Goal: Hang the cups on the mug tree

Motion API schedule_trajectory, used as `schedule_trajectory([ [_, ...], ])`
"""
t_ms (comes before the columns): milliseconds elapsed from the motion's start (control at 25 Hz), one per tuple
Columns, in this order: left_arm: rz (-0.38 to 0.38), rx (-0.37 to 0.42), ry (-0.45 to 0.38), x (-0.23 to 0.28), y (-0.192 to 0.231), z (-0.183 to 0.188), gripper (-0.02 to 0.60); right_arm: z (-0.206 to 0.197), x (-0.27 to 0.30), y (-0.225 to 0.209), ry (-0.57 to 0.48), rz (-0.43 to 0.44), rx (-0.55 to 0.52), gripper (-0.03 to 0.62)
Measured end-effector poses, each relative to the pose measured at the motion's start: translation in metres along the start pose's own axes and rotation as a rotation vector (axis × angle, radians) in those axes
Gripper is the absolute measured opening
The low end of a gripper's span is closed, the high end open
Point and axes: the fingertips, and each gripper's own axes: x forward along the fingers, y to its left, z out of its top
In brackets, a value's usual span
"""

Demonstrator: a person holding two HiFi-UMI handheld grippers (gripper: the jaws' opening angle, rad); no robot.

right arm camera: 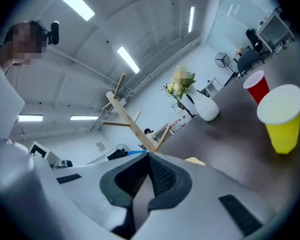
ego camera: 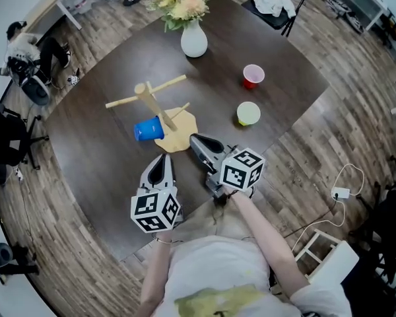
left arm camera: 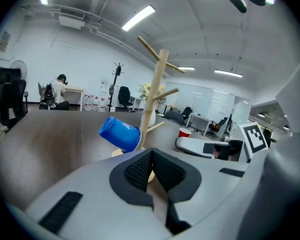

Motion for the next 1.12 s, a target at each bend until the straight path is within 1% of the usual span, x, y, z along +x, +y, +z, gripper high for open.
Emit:
schedule_trajectory([
  [200,-0.004,0.000,-0.001,0.015,-0.040,-0.001,0.015,0.014,-0.037,-0.022,0.052,-0.045,-0.097,0.021],
  [400,0.003,-0.011,-0.013,0.030,-0.080,-0.002,0.015,0.030,-0.076,-0.046,0.112,-0.088,-0.219,0.021],
  [600,0.022,-0.027,-0.016,0.039,-0.113,-0.012,0.015,0.044,-0.110,-0.069,0.119,-0.096,-0.250,0.021],
  [840,0.069,-0.059,-0.034,0.046,-0.137,-0.018,0.015,0.050,-0.137,-0.090,0.177,-0.108,-0.323,0.021],
  [960,0.075,-0.062,-0.040,0.049,-0.148,-0.019,0.015,0.052,-0.149,-0.100,0.203,-0.125,-0.360,0.021],
  [1120,0.066,-0.062,-0.023,0.054,-0.159,-0.025,0.015,0.051,-0.159,-0.117,0.216,-0.170,-0.354,0.023],
])
